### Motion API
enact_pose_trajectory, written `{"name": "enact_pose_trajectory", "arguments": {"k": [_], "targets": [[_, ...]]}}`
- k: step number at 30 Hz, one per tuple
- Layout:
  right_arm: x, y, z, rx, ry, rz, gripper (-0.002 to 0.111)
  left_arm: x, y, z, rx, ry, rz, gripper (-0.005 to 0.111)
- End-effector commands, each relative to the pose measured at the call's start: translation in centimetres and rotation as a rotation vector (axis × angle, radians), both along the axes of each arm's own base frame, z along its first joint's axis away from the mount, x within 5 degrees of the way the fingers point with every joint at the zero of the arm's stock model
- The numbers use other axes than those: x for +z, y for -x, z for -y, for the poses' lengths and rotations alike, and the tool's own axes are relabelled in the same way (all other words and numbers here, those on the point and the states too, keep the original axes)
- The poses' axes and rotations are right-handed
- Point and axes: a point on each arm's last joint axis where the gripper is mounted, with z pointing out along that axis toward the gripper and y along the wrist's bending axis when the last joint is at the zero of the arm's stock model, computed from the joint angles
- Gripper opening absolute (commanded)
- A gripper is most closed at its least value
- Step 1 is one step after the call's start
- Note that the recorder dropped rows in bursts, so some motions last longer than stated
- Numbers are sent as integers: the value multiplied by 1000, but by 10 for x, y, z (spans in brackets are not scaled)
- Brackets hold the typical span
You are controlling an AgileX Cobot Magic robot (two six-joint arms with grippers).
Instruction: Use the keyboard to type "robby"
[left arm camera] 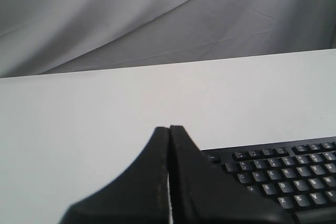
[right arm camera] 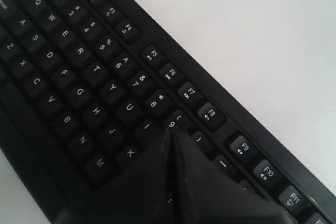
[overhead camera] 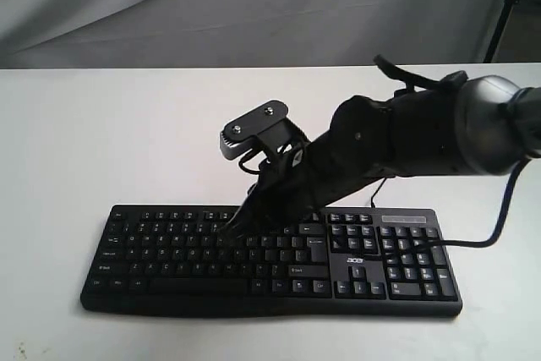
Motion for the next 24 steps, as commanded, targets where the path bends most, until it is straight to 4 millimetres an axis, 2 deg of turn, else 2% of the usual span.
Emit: {"name": "enact_pose_trajectory", "arguments": {"k": [1, 7, 24], "targets": [[-6, -2, 1, -13, 4, 3, 0, -1, 0, 0, -6, -1, 7, 0], [-18, -2, 0, -12, 25, -27, 0, -1, 0, 0, -6, -1, 7, 0], [-30, -2, -5, -5, 28, -20, 0, -1, 0, 0, -6, -1, 7, 0]]}}
